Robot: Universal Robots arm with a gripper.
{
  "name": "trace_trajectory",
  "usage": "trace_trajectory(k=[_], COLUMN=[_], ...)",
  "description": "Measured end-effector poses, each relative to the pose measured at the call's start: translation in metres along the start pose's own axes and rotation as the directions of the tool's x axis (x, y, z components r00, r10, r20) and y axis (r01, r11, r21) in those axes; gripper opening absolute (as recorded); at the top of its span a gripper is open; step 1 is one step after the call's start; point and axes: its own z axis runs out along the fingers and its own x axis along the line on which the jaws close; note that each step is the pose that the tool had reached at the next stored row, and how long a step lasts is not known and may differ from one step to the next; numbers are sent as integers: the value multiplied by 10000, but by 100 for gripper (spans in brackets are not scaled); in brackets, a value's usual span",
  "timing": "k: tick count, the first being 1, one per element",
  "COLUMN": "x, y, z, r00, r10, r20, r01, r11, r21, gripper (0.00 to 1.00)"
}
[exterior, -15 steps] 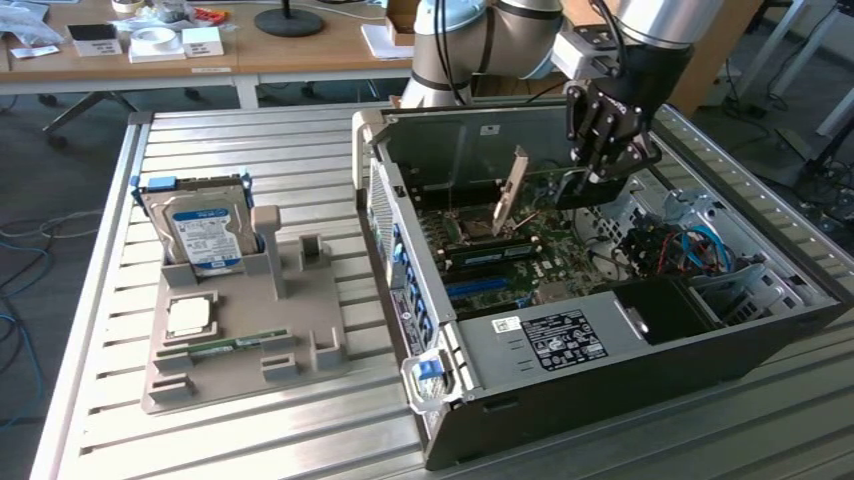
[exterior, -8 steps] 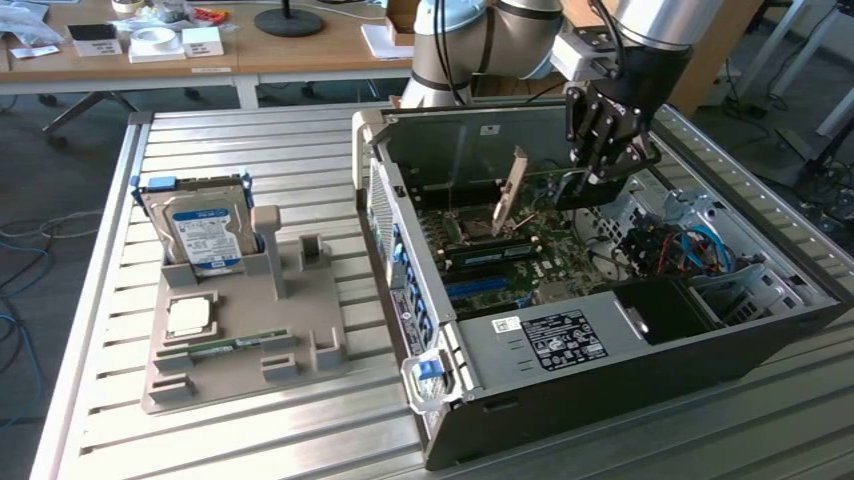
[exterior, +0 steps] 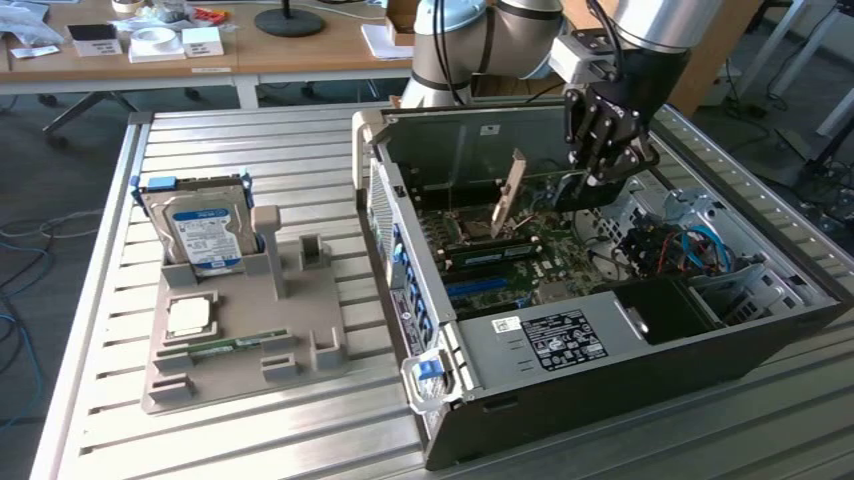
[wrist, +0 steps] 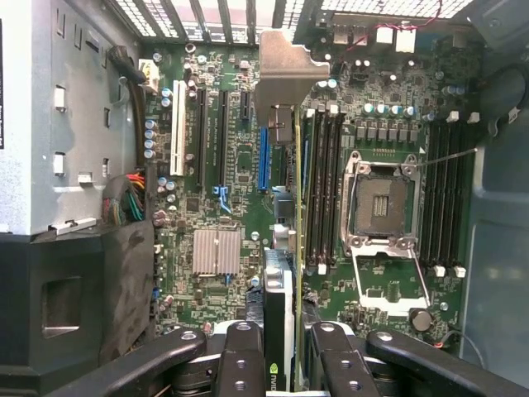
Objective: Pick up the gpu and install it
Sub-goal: 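Insert the gpu into the slot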
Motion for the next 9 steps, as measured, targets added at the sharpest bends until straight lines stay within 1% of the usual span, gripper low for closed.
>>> trace_trajectory(k=[3, 7, 9], x=[0, 0, 1], y=[6, 6, 11], z=[26, 30, 48], r00=[10000, 10000, 10000], r10=[3, 0, 2], r20=[3, 0, 4], r01=[-3, 0, -2], r11=[10000, 10000, 10000], r21=[1, 0, 1], gripper=[27, 27, 27])
